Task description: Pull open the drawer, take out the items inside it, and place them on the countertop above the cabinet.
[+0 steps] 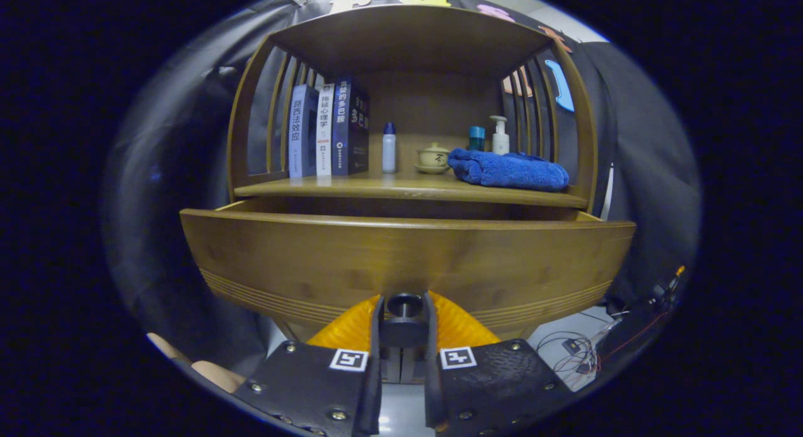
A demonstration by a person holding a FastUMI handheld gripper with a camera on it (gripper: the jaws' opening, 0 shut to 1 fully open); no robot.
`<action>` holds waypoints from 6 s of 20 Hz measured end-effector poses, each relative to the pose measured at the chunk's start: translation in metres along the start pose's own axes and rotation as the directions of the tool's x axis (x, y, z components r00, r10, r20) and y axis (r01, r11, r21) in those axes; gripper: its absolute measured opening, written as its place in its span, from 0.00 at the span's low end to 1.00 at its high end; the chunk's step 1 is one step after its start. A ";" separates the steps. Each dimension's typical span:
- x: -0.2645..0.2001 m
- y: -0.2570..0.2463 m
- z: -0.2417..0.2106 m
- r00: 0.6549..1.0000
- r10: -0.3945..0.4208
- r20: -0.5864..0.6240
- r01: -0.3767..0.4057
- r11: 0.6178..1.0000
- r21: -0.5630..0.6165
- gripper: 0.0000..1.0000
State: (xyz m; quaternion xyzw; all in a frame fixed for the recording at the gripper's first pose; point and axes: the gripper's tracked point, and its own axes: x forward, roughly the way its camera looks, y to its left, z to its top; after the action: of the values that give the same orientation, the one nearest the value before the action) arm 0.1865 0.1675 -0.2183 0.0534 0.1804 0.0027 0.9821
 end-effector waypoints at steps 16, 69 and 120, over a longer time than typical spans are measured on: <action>-0.090 -0.011 0.035 0.993 -0.027 0.118 0.044 0.989 -0.140 0.02; 0.084 -0.014 0.018 0.844 0.063 -0.532 -0.123 0.989 -0.078 0.19; 0.224 0.010 0.189 0.997 -0.072 0.017 0.074 0.981 -0.180 0.22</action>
State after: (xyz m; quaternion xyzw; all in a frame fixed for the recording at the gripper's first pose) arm 0.4630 0.1631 -0.1203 -0.0422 0.1760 -0.0174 0.9833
